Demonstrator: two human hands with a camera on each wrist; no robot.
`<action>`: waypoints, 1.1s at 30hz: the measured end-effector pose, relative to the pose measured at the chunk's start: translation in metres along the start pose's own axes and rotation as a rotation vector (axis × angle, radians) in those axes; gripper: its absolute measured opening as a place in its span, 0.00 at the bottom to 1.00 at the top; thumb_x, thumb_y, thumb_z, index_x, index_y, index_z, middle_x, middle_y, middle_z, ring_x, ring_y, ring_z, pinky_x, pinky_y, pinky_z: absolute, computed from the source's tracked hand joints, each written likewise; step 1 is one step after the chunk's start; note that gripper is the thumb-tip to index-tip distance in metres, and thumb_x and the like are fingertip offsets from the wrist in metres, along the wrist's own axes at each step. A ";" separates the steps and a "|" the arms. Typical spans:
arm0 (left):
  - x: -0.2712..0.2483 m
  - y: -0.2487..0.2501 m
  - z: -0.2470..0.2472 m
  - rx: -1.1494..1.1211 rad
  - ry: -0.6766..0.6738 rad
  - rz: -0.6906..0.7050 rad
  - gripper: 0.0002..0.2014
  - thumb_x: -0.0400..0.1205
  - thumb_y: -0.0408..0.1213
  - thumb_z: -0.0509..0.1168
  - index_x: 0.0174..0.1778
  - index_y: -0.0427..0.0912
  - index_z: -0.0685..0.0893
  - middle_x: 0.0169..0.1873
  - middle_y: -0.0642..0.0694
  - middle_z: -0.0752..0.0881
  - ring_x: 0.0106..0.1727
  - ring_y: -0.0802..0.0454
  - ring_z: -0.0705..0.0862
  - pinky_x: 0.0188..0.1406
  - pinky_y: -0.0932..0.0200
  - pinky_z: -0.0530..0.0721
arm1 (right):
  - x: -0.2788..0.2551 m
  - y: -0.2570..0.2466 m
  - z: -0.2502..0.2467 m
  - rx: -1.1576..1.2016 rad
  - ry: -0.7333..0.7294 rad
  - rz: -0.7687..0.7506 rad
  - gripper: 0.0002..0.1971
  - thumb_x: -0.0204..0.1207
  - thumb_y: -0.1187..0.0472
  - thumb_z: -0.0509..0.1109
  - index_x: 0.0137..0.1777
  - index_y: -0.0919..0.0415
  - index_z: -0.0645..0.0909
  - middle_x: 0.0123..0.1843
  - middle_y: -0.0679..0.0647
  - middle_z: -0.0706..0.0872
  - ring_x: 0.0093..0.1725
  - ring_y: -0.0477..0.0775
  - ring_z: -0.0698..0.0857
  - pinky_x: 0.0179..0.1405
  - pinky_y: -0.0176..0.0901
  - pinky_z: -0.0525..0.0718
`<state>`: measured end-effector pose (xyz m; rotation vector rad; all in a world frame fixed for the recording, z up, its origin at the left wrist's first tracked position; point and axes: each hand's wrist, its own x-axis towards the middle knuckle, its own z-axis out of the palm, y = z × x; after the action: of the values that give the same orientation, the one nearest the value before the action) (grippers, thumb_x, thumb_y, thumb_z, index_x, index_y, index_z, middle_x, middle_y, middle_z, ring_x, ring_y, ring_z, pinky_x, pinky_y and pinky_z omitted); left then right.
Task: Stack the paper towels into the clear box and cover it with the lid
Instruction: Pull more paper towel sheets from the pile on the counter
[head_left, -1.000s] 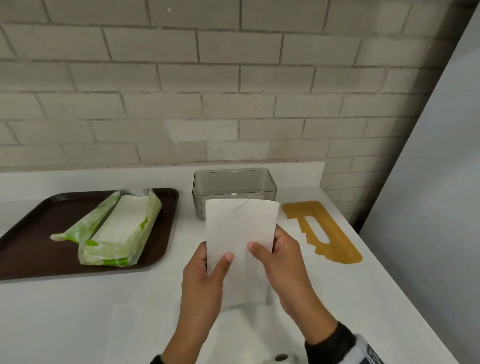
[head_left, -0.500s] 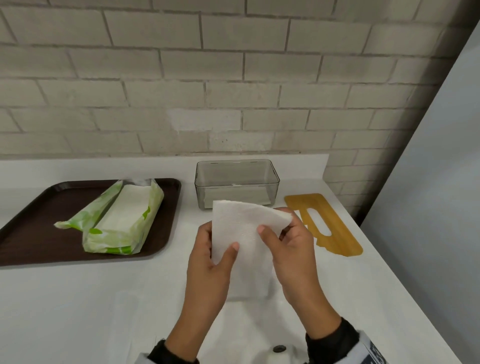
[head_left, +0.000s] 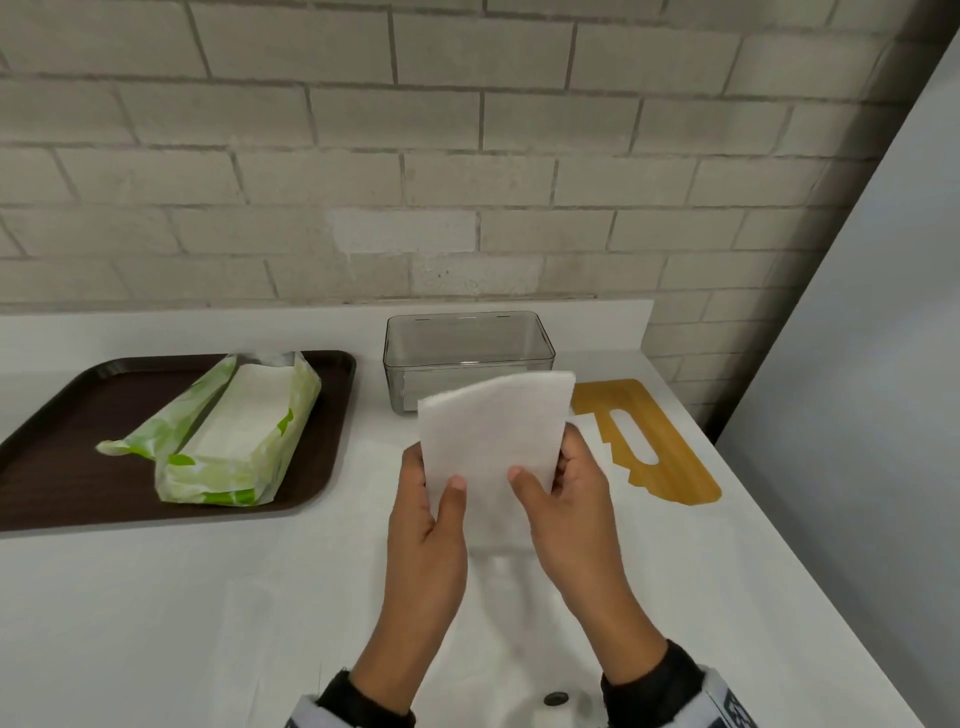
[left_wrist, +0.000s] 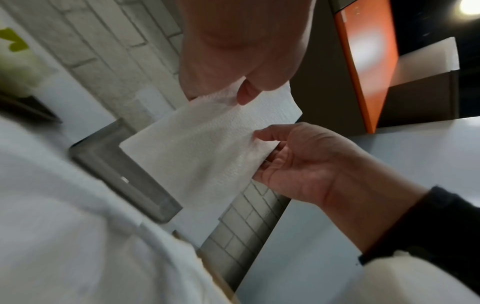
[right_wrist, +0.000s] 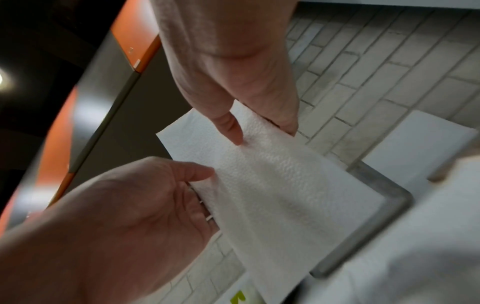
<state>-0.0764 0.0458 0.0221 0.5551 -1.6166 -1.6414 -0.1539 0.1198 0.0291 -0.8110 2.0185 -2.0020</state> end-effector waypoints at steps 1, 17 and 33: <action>-0.001 -0.005 0.000 0.012 0.002 -0.033 0.16 0.85 0.27 0.56 0.60 0.54 0.72 0.51 0.60 0.82 0.49 0.70 0.84 0.37 0.79 0.79 | -0.002 0.006 0.001 -0.013 -0.006 0.035 0.20 0.78 0.67 0.66 0.56 0.37 0.70 0.52 0.33 0.80 0.50 0.32 0.81 0.42 0.20 0.81; 0.021 0.006 -0.105 0.001 0.467 -0.114 0.11 0.81 0.31 0.66 0.57 0.46 0.84 0.46 0.55 0.87 0.47 0.54 0.85 0.43 0.59 0.79 | 0.070 0.060 0.028 -0.438 -0.195 0.310 0.11 0.75 0.73 0.62 0.52 0.60 0.80 0.44 0.53 0.82 0.43 0.51 0.80 0.33 0.31 0.75; -0.018 0.006 -0.135 -0.035 0.325 -0.311 0.05 0.81 0.36 0.66 0.48 0.45 0.86 0.41 0.45 0.92 0.45 0.42 0.89 0.46 0.48 0.84 | 0.092 0.050 0.047 -0.301 -0.192 0.219 0.14 0.76 0.63 0.70 0.33 0.57 0.69 0.32 0.54 0.76 0.32 0.51 0.73 0.34 0.41 0.73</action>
<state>0.0381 -0.0272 0.0098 1.0390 -1.3078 -1.6890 -0.2195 0.0307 -0.0006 -0.7636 2.2135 -1.4692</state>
